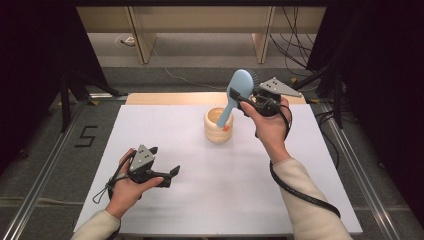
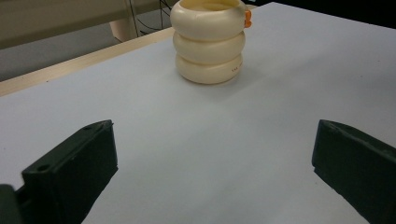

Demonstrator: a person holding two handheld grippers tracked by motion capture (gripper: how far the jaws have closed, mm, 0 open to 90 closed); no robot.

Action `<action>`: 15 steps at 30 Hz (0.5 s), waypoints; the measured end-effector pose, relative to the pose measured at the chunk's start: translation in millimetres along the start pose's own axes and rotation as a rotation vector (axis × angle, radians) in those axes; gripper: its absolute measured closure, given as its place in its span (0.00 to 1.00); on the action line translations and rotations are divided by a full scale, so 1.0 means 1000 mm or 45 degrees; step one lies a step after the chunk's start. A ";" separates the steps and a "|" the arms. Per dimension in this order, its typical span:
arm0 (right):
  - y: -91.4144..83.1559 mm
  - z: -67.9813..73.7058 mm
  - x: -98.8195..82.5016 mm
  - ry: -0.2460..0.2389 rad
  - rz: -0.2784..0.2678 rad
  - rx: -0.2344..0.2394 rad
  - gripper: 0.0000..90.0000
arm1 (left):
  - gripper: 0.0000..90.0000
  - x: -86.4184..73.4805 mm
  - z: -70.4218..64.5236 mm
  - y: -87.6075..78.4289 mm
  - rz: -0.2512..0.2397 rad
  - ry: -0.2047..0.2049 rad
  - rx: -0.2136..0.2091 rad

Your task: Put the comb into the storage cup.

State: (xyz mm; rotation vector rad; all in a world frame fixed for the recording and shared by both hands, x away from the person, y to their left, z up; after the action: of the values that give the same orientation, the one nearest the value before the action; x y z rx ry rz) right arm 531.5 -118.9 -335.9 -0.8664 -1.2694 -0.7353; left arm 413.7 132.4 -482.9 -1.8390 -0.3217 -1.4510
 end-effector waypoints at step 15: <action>0.005 -0.004 0.002 0.006 -0.013 -0.022 0.57 | 0.00 0.000 0.000 0.000 0.001 0.002 0.002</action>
State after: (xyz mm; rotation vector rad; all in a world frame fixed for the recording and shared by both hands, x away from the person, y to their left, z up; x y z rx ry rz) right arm 538.5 -119.7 -334.6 -0.8720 -1.2659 -0.7572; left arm 413.8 132.7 -483.2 -1.8362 -0.3211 -1.4514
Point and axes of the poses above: each handheld gripper's, and its own axes: y roughly forward along the jaws, x roughly out of its top, z roughly to its left, the point moved 8 cm from there along y, roughly forward along the jaws, and after that the axes turned 8 degrees about -x, right-handed, at the moved point
